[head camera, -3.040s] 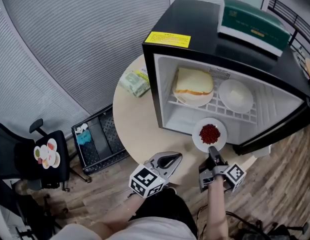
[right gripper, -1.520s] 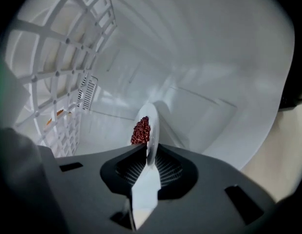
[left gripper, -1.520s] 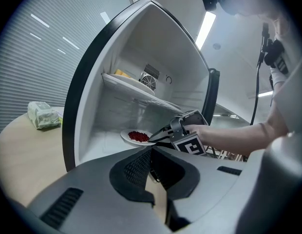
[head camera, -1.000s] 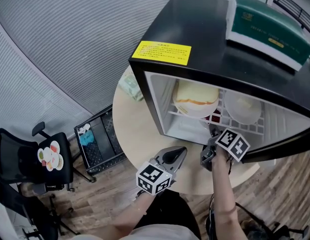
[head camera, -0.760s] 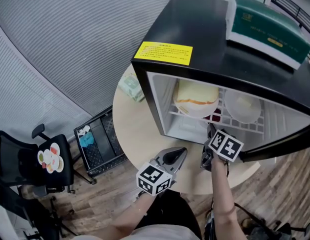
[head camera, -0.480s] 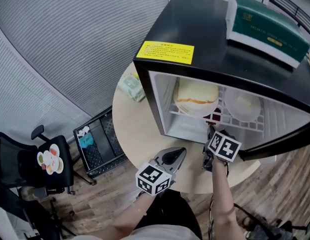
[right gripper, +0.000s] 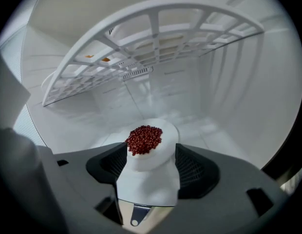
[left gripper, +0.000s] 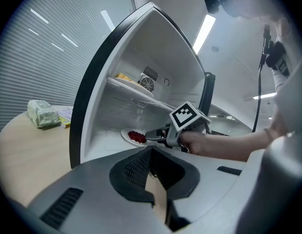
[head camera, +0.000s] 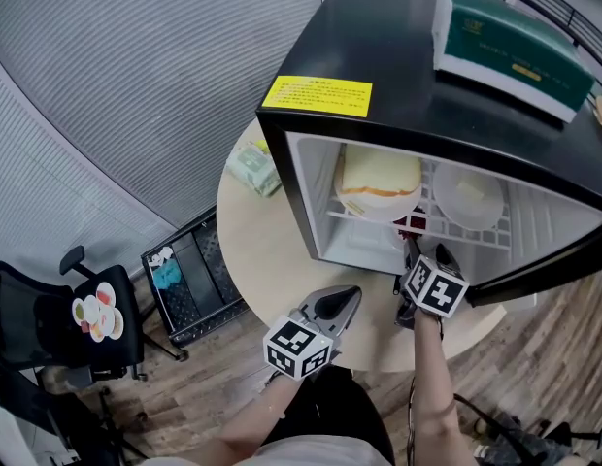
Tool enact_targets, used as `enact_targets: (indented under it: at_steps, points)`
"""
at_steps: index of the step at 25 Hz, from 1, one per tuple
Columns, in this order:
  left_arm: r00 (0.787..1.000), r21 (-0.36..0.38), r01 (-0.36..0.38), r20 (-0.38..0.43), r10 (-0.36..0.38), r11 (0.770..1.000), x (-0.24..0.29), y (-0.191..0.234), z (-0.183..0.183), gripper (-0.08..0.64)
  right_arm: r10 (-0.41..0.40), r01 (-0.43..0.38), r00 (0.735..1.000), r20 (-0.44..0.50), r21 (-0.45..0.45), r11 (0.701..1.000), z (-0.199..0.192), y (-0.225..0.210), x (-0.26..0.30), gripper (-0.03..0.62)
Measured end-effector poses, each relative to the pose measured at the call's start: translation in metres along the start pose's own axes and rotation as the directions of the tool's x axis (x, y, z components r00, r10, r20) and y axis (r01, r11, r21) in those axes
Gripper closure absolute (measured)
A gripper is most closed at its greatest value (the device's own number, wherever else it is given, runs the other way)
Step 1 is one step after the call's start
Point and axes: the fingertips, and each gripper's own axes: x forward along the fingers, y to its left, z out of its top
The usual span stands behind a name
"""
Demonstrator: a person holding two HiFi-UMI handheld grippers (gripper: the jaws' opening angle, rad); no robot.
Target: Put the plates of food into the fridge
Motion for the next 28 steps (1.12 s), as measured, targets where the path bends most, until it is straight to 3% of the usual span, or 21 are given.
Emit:
enact_targets:
  at_steps: [3,7,11,15,16,20,24,28]
  points:
    - [1.0,0.002,0.008,0.003,-0.008,1.0,0.0,-0.002,0.0,0.555,0.02,-0.02,0.999,0.027,-0.016,1.0,-0.003,0.004,-0.011,0.304]
    - [1.0,0.008,0.03,0.003,-0.03,1.0,0.001,-0.009,0.0,0.555,0.097,-0.1,0.994,0.054,0.052,0.994,-0.014,0.012,-0.033,0.305]
    - [0.998,0.02,0.067,0.004,-0.067,0.998,0.002,-0.022,0.001,0.555,0.201,-0.214,0.969,0.14,0.08,0.974,-0.014,0.026,-0.068,0.305]
    - [0.994,0.035,0.11,-0.001,-0.11,0.993,0.002,-0.037,0.003,0.555,0.218,-0.253,0.945,0.244,0.123,0.96,-0.008,0.03,-0.109,0.314]
    - [0.993,0.036,0.116,0.004,-0.116,0.993,0.001,-0.041,0.005,0.555,0.207,-0.248,0.94,0.273,0.128,0.96,-0.006,0.029,-0.121,0.336]
    - [0.988,0.06,0.15,0.032,-0.152,0.987,-0.005,-0.059,0.02,0.555,0.157,-0.22,0.905,0.395,0.119,0.968,0.002,0.028,-0.166,0.554]
    - [0.978,0.085,0.201,0.037,-0.205,0.976,-0.019,-0.08,0.032,0.555,0.178,-0.259,0.869,0.463,0.117,0.959,0.0,0.042,-0.204,0.584]
    - [0.966,0.105,0.255,0.022,-0.258,0.961,-0.044,-0.096,0.034,0.555,0.17,-0.232,0.857,0.487,0.07,0.97,-0.011,0.06,-0.239,0.584]
